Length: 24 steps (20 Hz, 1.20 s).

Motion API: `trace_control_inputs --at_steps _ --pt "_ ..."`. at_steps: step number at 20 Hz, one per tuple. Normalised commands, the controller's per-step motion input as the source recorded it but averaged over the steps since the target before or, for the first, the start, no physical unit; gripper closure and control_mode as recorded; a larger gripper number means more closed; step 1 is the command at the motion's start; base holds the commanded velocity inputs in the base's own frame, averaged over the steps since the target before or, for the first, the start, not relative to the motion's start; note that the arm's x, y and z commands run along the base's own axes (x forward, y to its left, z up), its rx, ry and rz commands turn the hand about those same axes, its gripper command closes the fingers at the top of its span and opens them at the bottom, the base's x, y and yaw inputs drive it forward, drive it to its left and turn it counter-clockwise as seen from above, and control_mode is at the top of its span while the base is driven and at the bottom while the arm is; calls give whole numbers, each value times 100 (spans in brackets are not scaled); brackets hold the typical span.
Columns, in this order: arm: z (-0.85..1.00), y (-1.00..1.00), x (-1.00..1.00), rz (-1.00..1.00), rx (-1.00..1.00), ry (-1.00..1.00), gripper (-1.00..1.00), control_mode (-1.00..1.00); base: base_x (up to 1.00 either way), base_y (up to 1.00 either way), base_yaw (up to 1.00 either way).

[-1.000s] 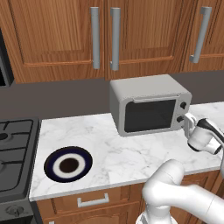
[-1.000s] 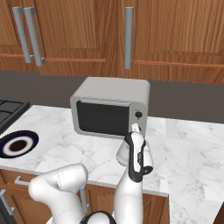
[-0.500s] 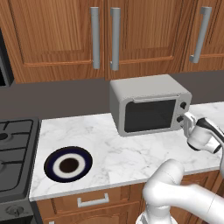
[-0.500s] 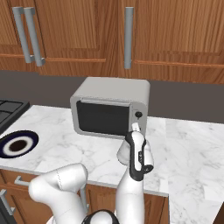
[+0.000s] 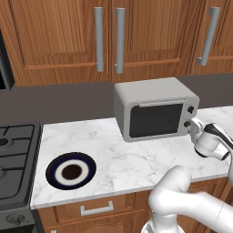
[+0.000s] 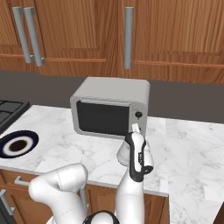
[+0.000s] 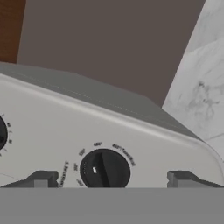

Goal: Pull the toaster oven rack outwards. Pick up the baguette from the plate and place it on the toaster oven rack. Close the toaster oven door fully and set the temperature to the lowest setting.

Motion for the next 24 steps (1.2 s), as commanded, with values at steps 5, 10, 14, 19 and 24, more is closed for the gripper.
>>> trace_control_inputs --at_steps 5,10,14,19,24 --pt "0 14 0 -1 0 0 -100 -100 0 0 0" --pt "0 8 0 0 0 0 -100 -100 0 0 0" --pt "11 0 0 0 0 0 -100 -100 0 0 0" --pt "21 0 0 0 0 0 -100 -100 0 0 0" --pt "4 -17 0 0 0 0 -100 -100 0 0 0"
